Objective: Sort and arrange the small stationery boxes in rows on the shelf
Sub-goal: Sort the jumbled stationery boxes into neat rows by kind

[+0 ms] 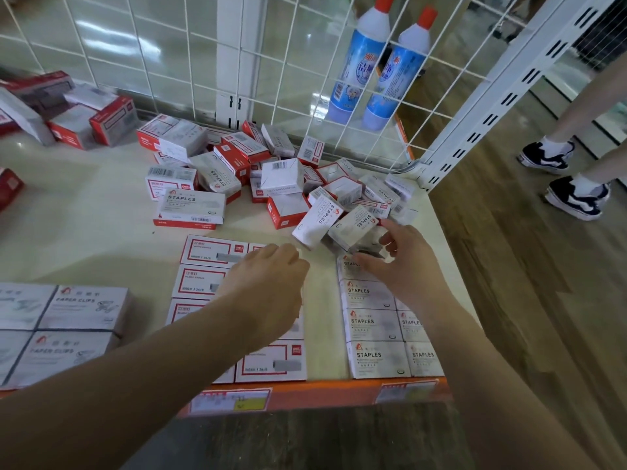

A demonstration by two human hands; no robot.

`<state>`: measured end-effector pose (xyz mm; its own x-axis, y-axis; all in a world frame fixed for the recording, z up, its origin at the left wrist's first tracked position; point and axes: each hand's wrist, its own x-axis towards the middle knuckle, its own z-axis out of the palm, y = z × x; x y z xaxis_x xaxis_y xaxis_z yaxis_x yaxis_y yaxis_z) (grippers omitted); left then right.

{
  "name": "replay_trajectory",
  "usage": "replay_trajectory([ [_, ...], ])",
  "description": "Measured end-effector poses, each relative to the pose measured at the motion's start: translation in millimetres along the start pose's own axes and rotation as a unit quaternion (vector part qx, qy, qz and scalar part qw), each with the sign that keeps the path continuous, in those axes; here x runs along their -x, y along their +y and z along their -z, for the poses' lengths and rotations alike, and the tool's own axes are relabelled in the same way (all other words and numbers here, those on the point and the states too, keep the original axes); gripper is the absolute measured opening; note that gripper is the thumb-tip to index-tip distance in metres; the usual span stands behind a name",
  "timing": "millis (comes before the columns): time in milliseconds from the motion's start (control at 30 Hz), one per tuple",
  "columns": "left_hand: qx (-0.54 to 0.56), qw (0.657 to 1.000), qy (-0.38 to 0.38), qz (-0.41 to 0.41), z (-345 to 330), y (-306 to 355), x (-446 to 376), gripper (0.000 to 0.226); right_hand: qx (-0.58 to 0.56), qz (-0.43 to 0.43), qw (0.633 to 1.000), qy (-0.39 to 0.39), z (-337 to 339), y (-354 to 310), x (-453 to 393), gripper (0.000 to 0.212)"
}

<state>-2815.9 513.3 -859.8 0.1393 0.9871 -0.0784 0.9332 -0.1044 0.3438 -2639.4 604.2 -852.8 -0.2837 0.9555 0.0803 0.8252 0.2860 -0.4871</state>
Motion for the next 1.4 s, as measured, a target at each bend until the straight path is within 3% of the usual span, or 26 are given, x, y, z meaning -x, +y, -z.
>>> replay_trajectory([
  [300, -0.005, 0.999, -0.023, 0.035, 1.5, -9.2, 3.0, 0.039, 0.025, -0.043, 0.999, 0.004, -10.2, -4.1, -14.5, 0.048],
  [500, 0.001, 0.999, -0.019, 0.034, 8.6, -13.1, 6.7, 0.041, 0.005, -0.057, 0.998, 0.002, 1.6, -8.4, -0.3, 0.070],
  [633, 0.005, 0.999, 0.014, 0.045, 14.2, -21.5, 12.3, 0.037, -0.015, -0.008, 1.000, -0.017, 9.3, -14.6, 18.3, 0.067],
  [1033, 0.203, 0.973, 0.044, 0.103, 30.0, -25.1, 12.7, 0.036, -0.008, 0.136, 0.979, -0.155, 9.3, -52.6, 36.0, 0.076],
  [1133, 0.279, 0.952, 0.045, 0.117, 30.6, -25.5, 13.2, 0.032, -0.016, 0.155, 0.975, -0.161, 8.7, -60.6, 38.2, 0.076],
  [1267, 0.362, 0.920, 0.055, 0.138, 32.3, -31.0, 15.5, 0.008, -0.022, 0.164, 0.971, -0.171, 8.2, -65.8, 36.9, 0.078],
  [1400, 0.409, 0.897, 0.061, 0.156, 33.3, -32.7, 16.5, 0.014, -0.059, 0.140, 0.972, -0.180, 3.1, -65.8, 38.8, 0.084],
])
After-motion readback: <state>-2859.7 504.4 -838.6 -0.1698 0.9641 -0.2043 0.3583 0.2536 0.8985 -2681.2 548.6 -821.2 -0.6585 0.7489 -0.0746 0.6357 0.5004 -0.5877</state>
